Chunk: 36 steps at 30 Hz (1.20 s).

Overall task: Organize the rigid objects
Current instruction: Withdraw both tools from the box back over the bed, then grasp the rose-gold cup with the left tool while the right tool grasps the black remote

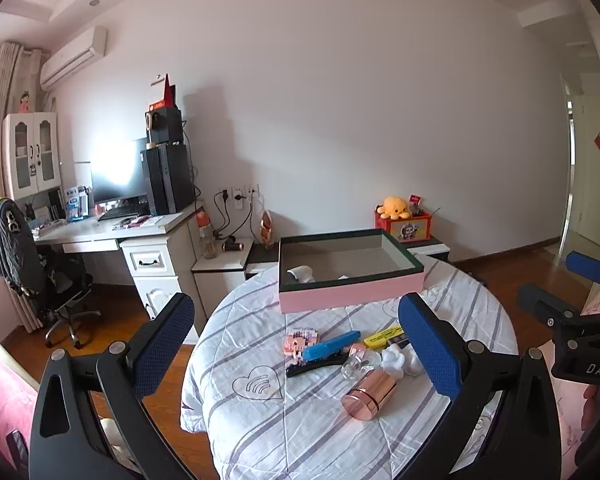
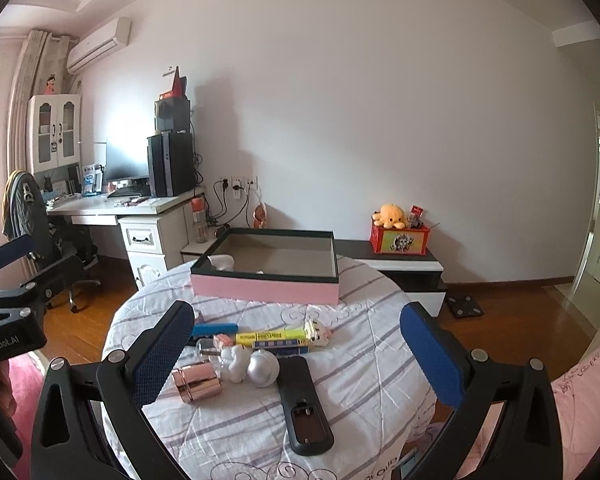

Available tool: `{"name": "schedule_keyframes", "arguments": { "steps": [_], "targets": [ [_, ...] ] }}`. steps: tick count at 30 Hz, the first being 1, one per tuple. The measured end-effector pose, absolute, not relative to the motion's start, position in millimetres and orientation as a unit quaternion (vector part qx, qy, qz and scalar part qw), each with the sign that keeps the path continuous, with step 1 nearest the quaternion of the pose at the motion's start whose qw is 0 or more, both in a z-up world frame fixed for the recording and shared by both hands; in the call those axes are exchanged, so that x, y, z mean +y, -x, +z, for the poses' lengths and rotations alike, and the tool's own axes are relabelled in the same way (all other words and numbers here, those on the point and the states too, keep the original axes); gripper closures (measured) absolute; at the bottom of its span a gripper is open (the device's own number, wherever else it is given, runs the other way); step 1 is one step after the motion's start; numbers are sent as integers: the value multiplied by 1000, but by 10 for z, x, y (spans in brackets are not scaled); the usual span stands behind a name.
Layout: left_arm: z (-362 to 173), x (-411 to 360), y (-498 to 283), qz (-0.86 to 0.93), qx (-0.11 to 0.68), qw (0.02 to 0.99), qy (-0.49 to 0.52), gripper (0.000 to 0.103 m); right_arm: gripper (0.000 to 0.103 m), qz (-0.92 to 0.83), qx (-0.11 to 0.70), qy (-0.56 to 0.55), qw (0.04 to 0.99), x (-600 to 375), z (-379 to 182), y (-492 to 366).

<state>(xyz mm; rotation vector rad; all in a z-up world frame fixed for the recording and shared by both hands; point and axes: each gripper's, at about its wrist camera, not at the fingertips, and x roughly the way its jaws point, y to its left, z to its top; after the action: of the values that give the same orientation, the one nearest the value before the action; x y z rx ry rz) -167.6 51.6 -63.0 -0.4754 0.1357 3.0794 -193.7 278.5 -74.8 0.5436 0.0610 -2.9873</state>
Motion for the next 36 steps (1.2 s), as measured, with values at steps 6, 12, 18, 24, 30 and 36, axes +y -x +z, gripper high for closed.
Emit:
{"name": "schedule_keyframes", "arguments": {
  "steps": [6,12,18,24,30,36],
  "targets": [
    [-847,566,1847,981,54,19,186,0,0,-977,19,-204,49,2835,-917,2059],
    [-1258,676,2117,964,58,57,252,0,0,-968,15,-245,42,2920,-1222,2258],
    [-1618,791,2374,947,53,88,304,0,0,-955,12,-294,37,3002,-1574,2456],
    [-1870,914,2575,935,71,98,333,0,0,-945,10,-325,41,3053,-1811,2619],
    [-2062,1000,2717,925,89,106,353,0,0,-937,7,-346,49,3069,-1976,2727],
    [-2201,1030,2824,917,84,130,368,17,0,-932,4,-358,56,3080,-2078,2789]
  ]
}}
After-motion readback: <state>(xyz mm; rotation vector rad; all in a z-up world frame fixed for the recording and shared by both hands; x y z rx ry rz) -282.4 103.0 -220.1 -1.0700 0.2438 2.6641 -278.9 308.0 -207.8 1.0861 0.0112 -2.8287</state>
